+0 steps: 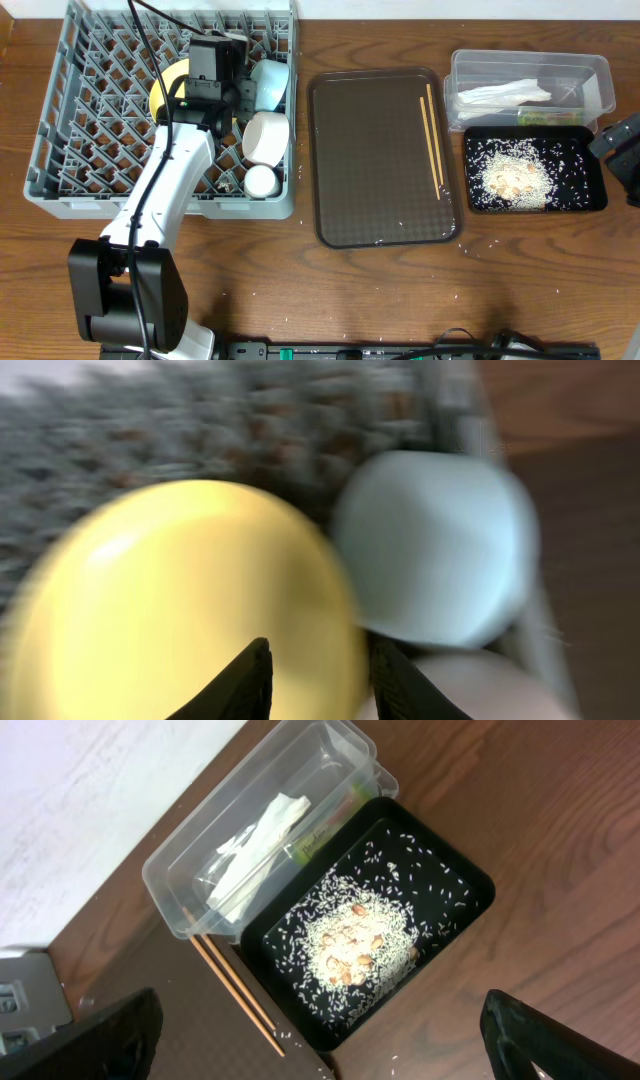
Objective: Sort waste into correct bins and load items into the dishwasher
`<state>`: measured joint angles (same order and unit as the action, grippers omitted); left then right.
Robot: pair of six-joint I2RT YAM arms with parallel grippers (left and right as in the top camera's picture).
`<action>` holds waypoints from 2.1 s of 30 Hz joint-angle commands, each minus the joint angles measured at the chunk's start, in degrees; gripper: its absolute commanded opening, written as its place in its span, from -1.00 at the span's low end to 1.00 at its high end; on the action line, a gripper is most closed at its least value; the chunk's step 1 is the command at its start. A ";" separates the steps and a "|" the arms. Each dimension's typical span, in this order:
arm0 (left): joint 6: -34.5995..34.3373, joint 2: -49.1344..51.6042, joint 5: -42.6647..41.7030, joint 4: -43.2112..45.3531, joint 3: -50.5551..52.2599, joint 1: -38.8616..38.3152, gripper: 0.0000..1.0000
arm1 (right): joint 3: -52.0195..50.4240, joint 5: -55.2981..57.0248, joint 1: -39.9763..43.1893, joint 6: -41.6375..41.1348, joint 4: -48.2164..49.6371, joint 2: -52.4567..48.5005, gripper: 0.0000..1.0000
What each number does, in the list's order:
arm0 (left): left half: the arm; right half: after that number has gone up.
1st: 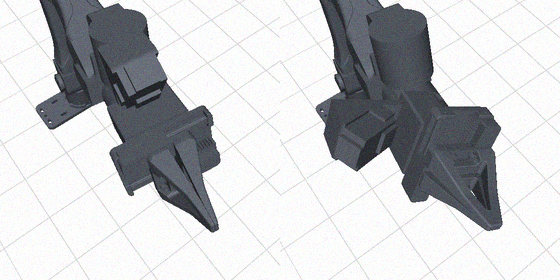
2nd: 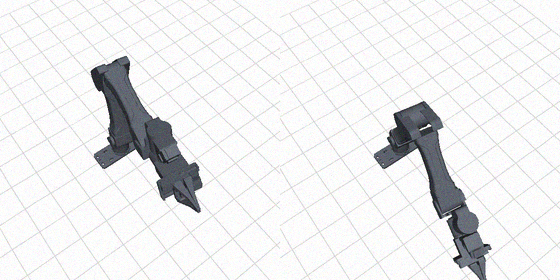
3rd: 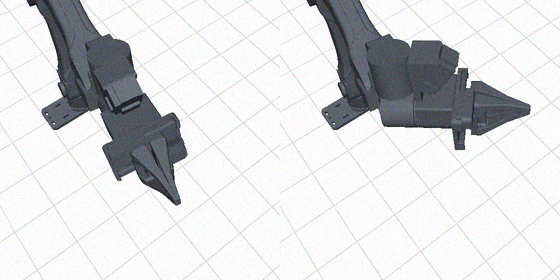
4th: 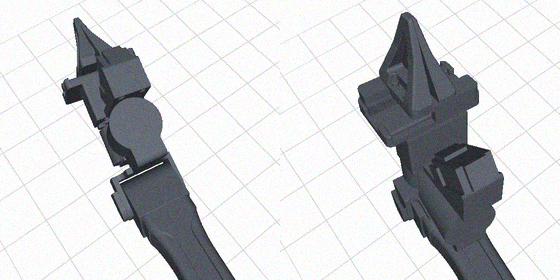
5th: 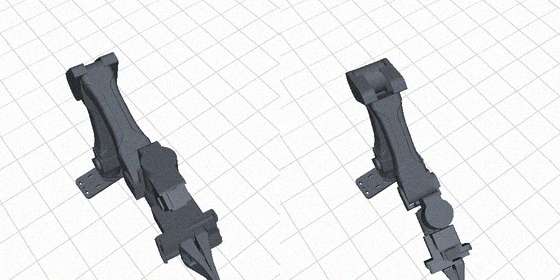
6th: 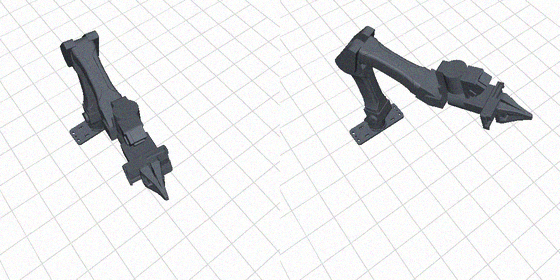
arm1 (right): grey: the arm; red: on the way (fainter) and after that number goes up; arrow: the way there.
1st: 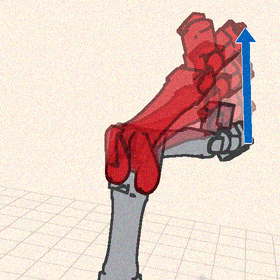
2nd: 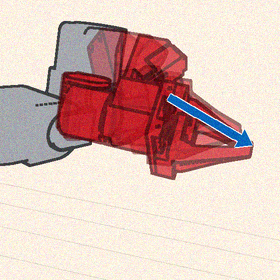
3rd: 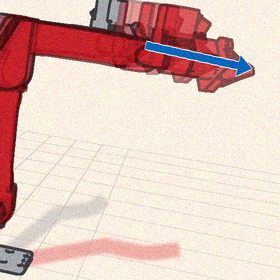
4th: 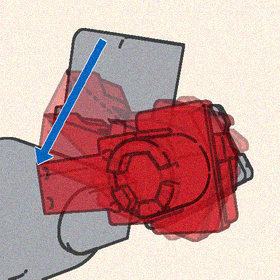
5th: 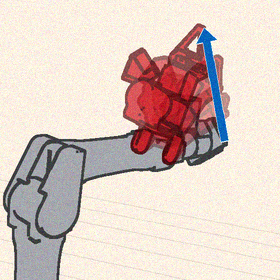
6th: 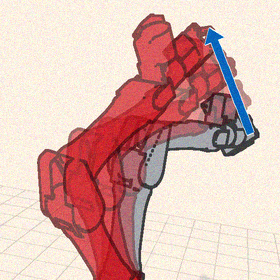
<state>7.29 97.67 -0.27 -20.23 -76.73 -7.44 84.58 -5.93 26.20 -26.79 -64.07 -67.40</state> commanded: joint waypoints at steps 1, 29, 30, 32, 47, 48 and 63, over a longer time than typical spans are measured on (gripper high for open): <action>-0.98 -1.22 -13.29 -1.79 -0.04 -0.02 -0.29 | 0.15 -0.09 0.57 -0.61 -0.04 0.00 0.98; -7.63 5.55 -3.78 -4.09 -0.04 0.02 -0.84 | 0.15 -0.11 0.57 -0.61 -0.07 0.00 0.98; -7.63 5.55 -3.15 -4.04 -0.04 0.02 -0.84 | 0.15 -0.09 0.57 -0.61 -0.04 0.00 0.98; -7.58 5.68 -2.60 -4.09 -0.04 0.02 -0.84 | 0.15 -0.11 0.57 -0.61 -0.04 0.00 0.98; -7.58 9.29 4.44 -3.17 -0.04 0.13 -0.82 | 0.15 -0.09 0.57 -0.61 -0.04 0.00 0.99; -7.58 9.29 4.44 -2.86 -0.04 0.13 -0.82 | 0.15 -0.09 0.57 -0.61 -0.07 0.00 0.99; -7.58 7.56 8.52 0.20 -0.11 0.13 -0.83 | 0.15 -0.11 0.57 -0.61 -0.04 0.00 0.98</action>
<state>-0.05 106.63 4.82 -20.14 -76.73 -7.55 84.58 -5.96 26.20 -26.76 -64.07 -67.40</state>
